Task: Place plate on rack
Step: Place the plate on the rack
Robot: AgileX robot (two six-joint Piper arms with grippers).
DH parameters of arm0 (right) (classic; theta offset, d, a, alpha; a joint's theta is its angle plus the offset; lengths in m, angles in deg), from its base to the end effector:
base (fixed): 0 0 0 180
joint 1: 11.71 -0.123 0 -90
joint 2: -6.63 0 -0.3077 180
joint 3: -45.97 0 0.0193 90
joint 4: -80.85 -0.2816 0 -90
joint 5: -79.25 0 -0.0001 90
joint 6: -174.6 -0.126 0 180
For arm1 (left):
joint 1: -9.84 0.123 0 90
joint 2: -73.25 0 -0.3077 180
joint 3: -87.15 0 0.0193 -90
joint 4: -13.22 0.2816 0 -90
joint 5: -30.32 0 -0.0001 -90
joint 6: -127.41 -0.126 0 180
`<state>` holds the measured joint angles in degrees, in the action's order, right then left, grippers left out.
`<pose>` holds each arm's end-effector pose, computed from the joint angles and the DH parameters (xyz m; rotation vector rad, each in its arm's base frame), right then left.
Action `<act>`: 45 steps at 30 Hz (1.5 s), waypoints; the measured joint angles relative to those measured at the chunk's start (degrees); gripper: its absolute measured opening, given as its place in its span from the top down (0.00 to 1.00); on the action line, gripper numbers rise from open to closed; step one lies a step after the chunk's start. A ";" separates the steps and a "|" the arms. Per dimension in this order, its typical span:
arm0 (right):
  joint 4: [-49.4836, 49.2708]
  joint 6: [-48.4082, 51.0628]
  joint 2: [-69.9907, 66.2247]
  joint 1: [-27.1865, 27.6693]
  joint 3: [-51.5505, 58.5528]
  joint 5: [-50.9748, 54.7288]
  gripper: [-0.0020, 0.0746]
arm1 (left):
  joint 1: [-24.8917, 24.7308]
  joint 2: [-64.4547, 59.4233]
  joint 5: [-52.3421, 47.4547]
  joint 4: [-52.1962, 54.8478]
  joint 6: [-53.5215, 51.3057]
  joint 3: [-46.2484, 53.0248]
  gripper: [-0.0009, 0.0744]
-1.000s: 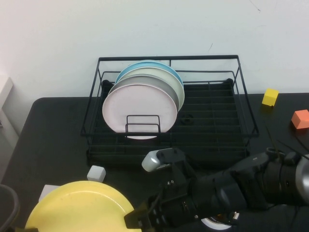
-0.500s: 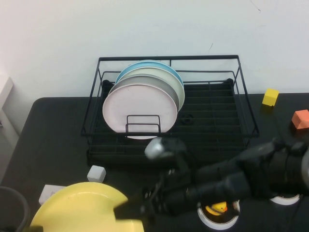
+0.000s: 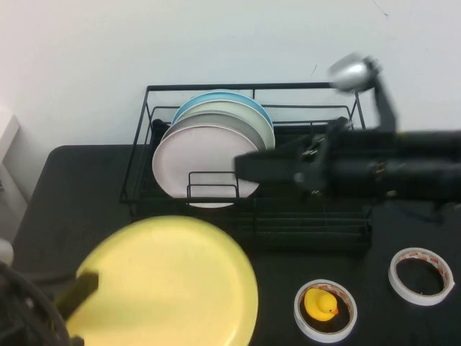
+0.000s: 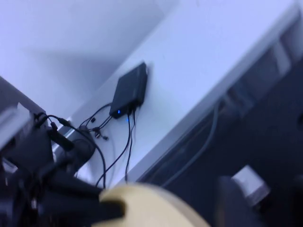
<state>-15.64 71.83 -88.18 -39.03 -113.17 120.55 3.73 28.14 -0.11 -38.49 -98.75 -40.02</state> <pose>0.2973 0.2466 0.2925 -0.6160 1.9382 1.2378 0.1602 -0.0676 0.2670 0.3380 2.0237 -0.5010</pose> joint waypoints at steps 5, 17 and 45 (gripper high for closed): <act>10.29 0.00 8.67 1.03 0.00 1.33 0.92 | 0.00 -0.03 5.82 -14.78 -24.21 -5.32 0.94; 50.20 -5.02 28.43 1.03 0.00 6.95 0.97 | 0.00 -9.78 10.56 -44.77 -92.21 -15.86 0.94; 89.72 -38.37 38.18 1.03 3.14 18.14 0.97 | -1.02 -52.09 -5.23 -45.09 -119.21 -36.00 0.94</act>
<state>74.08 33.46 -50.00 -38.00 -110.03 138.69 2.70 -23.95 -5.34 -83.58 -217.96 -76.02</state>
